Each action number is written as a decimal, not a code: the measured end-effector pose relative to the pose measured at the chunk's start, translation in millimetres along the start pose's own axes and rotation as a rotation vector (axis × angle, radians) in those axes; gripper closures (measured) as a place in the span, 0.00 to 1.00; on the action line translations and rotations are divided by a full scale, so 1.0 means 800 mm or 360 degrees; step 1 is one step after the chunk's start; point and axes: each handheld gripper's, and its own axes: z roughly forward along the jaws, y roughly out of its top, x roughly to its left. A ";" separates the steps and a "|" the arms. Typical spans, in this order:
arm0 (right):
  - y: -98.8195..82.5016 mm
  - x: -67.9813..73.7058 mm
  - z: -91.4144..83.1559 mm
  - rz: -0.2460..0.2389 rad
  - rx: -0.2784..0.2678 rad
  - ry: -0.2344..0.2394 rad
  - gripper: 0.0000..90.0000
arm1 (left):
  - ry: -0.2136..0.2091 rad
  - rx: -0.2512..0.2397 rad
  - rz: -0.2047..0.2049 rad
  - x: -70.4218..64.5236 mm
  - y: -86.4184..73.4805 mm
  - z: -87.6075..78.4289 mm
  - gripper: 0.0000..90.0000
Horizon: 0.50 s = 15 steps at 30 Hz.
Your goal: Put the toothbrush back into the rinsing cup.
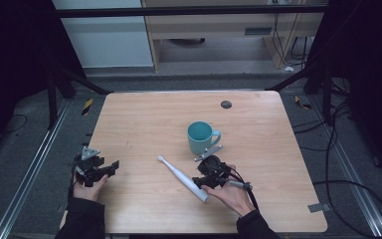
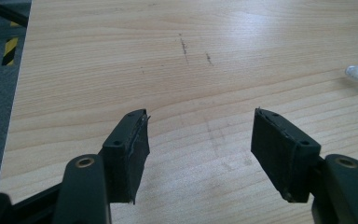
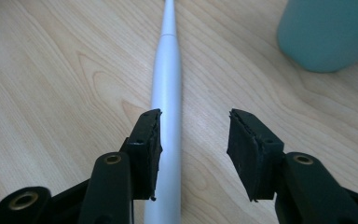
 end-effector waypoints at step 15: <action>0.009 0.008 0.022 -0.0042 0.0105 0.0082 0.62 | -0.0005 0.0003 -0.0003 -0.001 0.000 0.001 0.40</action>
